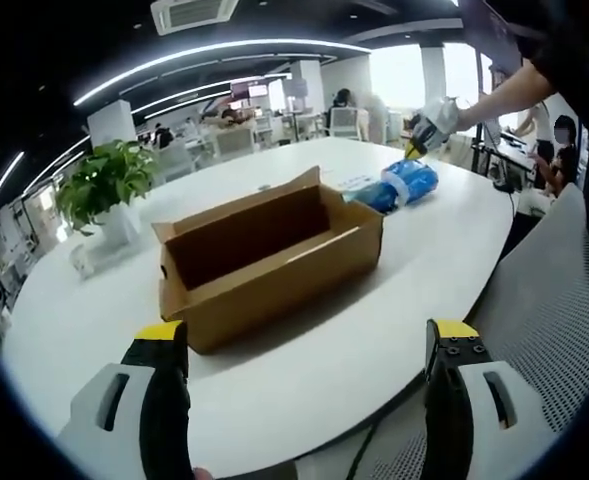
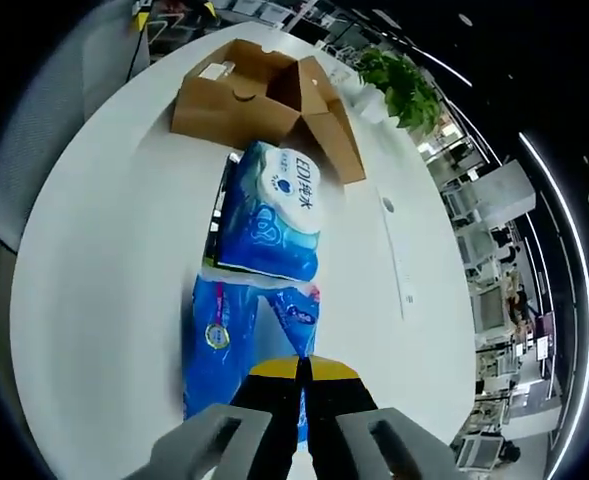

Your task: Operate the shoe box by opening the lid, removing the specified soft item, and placing it in the target area until the item is outside and the box remains undamaged.

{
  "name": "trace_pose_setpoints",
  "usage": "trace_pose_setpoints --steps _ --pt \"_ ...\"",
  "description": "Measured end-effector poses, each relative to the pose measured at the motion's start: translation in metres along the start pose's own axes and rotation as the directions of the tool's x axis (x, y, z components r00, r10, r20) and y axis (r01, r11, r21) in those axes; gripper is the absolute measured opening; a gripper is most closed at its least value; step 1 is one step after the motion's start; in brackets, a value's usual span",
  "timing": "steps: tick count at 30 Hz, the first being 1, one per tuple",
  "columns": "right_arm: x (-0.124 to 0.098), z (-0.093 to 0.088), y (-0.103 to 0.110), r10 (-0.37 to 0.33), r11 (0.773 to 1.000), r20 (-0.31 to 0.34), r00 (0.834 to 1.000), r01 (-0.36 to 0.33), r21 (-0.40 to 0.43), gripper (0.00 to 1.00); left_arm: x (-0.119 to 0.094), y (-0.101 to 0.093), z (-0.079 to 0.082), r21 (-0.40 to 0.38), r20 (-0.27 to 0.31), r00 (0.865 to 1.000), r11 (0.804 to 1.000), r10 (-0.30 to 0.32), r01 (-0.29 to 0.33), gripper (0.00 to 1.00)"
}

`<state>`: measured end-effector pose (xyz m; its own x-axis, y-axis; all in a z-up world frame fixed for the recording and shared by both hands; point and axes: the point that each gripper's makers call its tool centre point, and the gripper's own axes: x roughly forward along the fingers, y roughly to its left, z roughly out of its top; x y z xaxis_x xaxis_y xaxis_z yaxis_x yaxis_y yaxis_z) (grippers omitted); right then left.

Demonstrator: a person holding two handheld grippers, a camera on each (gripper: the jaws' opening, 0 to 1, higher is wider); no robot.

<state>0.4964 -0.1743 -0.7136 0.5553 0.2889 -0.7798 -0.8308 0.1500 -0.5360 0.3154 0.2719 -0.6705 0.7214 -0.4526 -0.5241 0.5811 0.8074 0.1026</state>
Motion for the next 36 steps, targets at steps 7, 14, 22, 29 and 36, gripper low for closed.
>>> trace_pose_setpoints --steps 7,14,22,29,36 --pt "0.006 -0.009 0.001 -0.002 0.999 -0.013 1.0 0.003 0.039 0.0 0.001 -0.001 -0.002 0.002 -0.013 1.0 1.0 -0.006 0.006 0.98" --pt "0.011 -0.012 0.0 -0.014 0.998 -0.024 1.0 0.016 0.06 0.0 0.002 -0.003 -0.003 0.005 -0.02 1.0 1.0 -0.014 0.014 0.98" --pt "0.012 -0.011 0.0 -0.029 0.996 -0.043 0.999 0.032 0.08 0.0 0.003 -0.004 -0.003 0.003 -0.02 1.0 1.0 -0.024 0.024 0.98" --pt "0.008 -0.014 -0.006 -0.07 0.989 -0.061 0.996 0.077 0.125 0.03 0.002 -0.005 -0.002 0.0 -0.012 1.0 1.0 -0.026 0.026 0.98" --pt "-0.007 -0.013 -0.011 -0.124 0.938 -0.056 0.991 0.136 0.319 0.15 0.001 -0.005 0.002 -0.012 0.009 1.0 0.999 -0.03 0.03 0.98"
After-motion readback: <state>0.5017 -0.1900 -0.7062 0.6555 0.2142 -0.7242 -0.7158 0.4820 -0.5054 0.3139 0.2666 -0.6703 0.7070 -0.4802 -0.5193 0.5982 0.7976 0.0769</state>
